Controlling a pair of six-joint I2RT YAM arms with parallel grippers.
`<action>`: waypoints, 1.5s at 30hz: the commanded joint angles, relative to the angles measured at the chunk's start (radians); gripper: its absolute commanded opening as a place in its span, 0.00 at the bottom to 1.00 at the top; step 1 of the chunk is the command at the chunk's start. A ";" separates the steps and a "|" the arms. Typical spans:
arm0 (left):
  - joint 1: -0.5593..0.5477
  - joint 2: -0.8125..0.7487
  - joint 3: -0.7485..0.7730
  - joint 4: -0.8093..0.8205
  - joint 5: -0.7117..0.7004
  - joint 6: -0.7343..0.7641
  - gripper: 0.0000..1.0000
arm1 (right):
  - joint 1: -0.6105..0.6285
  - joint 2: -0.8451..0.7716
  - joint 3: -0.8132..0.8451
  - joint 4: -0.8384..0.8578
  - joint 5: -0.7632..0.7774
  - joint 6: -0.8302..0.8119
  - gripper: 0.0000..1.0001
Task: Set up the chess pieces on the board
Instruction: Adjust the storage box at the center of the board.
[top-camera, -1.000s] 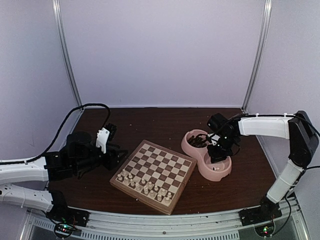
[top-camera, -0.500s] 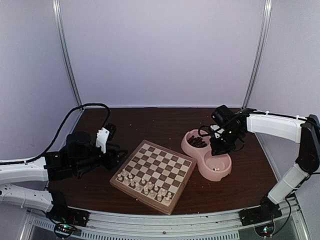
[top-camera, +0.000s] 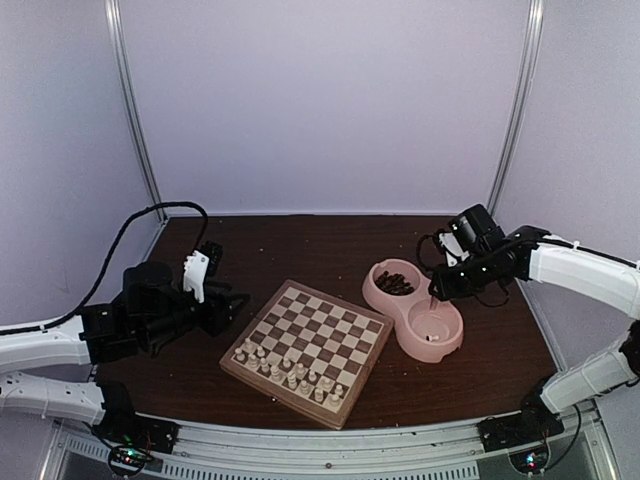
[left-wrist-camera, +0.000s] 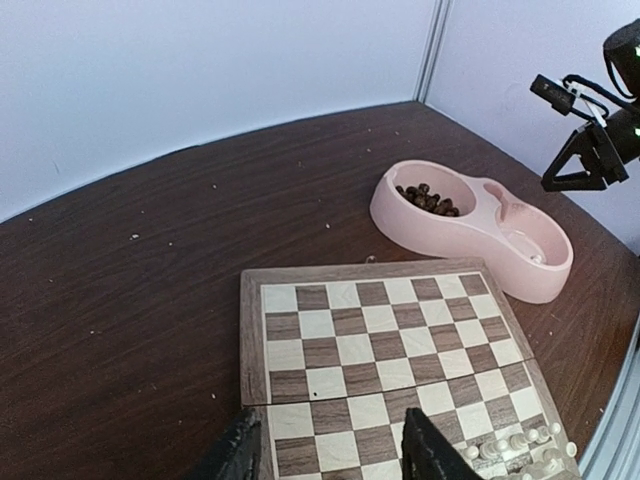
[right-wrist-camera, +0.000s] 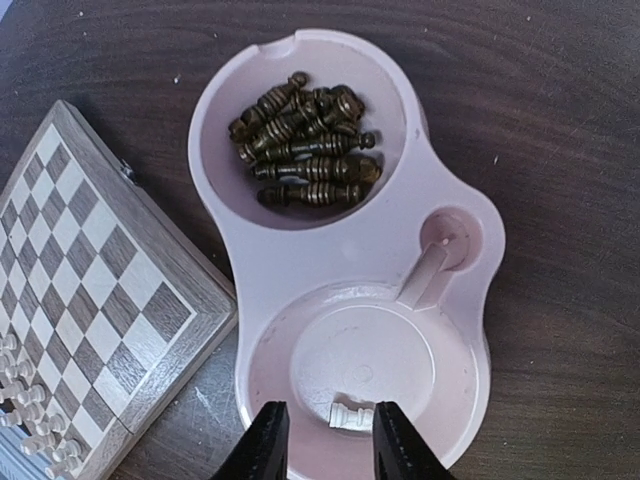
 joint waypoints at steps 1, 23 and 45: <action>0.006 -0.038 -0.027 0.040 -0.082 0.032 0.51 | -0.005 -0.032 -0.010 0.014 0.064 -0.026 0.32; 0.015 0.109 -0.032 0.160 -0.209 0.146 0.64 | -0.013 0.193 0.067 -0.080 0.273 -0.052 0.54; 0.016 0.095 -0.025 0.112 -0.164 0.118 0.65 | -0.133 0.345 -0.002 0.067 0.109 0.003 0.27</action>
